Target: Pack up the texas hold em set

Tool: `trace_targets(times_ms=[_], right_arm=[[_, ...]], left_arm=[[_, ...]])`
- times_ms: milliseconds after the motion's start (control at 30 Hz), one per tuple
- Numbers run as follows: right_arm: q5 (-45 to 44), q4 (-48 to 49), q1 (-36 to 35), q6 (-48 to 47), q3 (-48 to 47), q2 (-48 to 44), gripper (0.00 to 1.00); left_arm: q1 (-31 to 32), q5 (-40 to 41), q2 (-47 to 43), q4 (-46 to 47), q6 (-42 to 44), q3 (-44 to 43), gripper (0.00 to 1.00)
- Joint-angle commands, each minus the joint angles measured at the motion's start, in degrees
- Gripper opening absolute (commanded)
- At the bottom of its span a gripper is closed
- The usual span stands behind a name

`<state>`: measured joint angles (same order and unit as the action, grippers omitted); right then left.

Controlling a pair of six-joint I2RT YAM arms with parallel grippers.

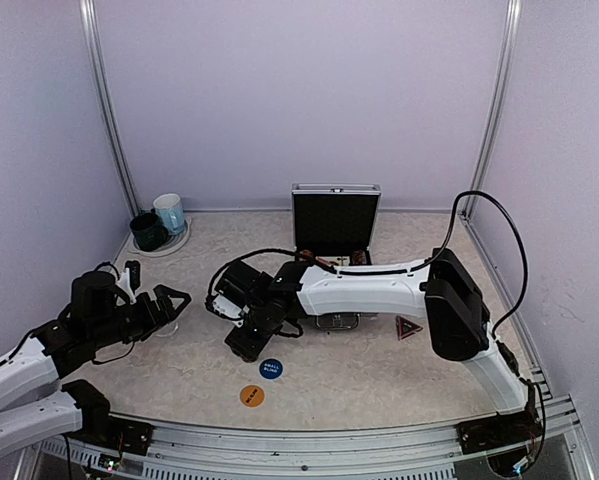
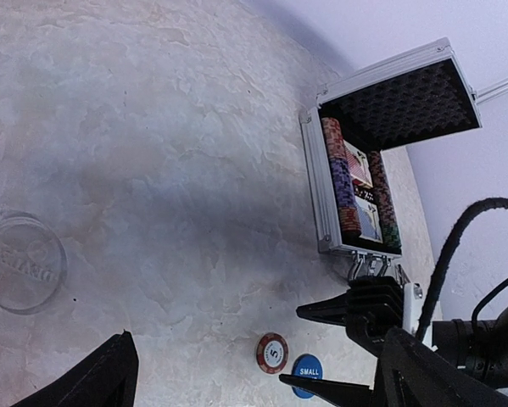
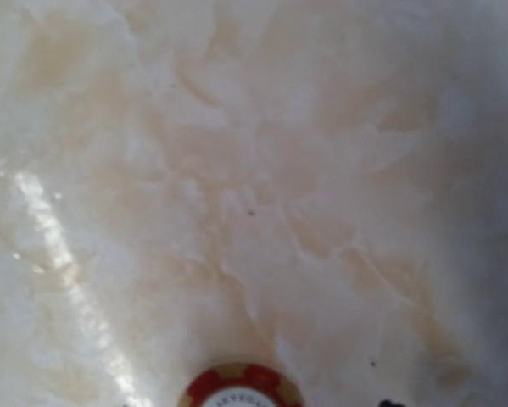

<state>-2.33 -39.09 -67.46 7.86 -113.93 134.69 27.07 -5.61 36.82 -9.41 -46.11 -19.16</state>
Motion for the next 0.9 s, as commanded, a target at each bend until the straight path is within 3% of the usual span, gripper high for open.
trace_targets(times_ms=[0, 333, 867], right_arm=[[3.58, -5.74, 1.24, 1.50, -2.90, 3.57, 0.62], [7.56, -12.99, 1.29, 1.12, -7.85, 8.26, 0.60], [2.77, -20.66, -1.28, -0.48, -14.84, 14.40, 0.56]], left_arm=[[0.18, 0.41, -0.99, 0.12, 0.31, -0.33, 0.99], [0.18, 0.90, -1.21, -0.25, 0.40, -0.79, 0.99], [0.18, 1.71, -0.31, -0.69, 0.71, -2.01, 0.99]])
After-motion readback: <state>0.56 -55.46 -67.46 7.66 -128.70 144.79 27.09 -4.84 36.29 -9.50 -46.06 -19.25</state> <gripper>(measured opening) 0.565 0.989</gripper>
